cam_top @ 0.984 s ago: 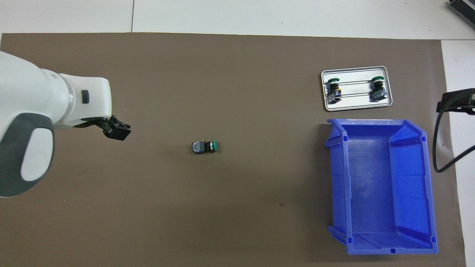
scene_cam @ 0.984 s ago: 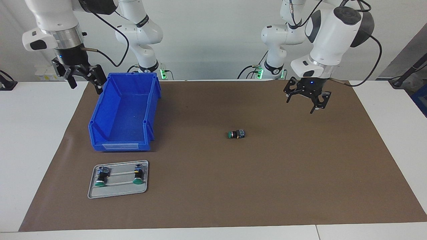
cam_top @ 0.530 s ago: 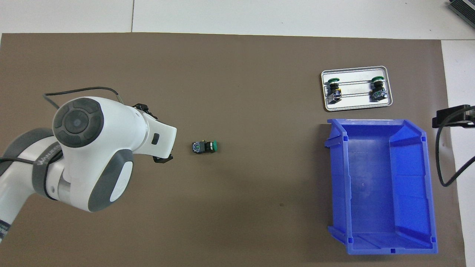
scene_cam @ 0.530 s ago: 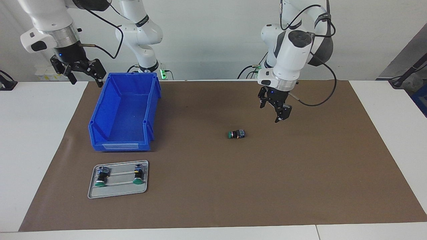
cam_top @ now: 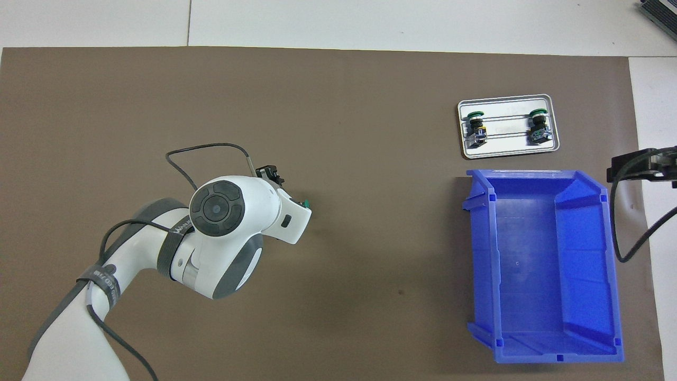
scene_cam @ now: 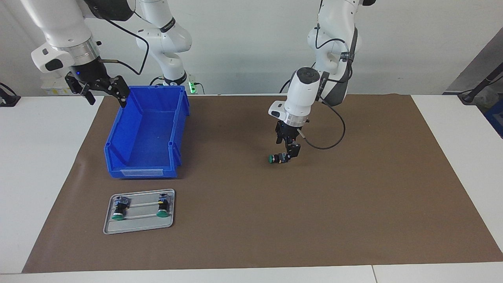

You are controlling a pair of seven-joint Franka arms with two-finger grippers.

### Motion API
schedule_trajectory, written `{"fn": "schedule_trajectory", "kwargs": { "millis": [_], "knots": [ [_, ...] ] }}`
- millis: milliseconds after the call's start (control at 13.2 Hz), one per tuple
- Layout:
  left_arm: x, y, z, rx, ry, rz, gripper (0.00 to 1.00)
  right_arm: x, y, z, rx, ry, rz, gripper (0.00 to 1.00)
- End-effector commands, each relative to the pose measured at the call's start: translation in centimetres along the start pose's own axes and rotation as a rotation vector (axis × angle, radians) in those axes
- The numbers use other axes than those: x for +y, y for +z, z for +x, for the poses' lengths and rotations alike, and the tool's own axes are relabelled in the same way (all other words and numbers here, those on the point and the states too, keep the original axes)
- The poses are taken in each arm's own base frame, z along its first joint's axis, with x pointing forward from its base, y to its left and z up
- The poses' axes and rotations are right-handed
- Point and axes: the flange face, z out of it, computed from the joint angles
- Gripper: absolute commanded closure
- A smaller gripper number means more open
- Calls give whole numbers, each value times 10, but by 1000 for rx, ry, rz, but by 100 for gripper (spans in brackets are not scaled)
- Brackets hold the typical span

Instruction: Place and press button with both arms

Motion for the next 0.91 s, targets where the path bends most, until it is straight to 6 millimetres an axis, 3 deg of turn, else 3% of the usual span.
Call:
{"fn": "schedule_trajectory", "kwargs": {
  "millis": [0, 454, 833],
  "knots": [
    [4, 28, 10, 13, 16, -6, 7, 4, -2, -3, -6, 21, 13, 0],
    [10, 55, 13, 28, 14, -2, 8, 1, -3, -3, -4, 14, 12, 0],
    [13, 62, 10, 24, 6, -7, 13, -2, -2, -1, 14, 14, 13, 0]
  ]
}}
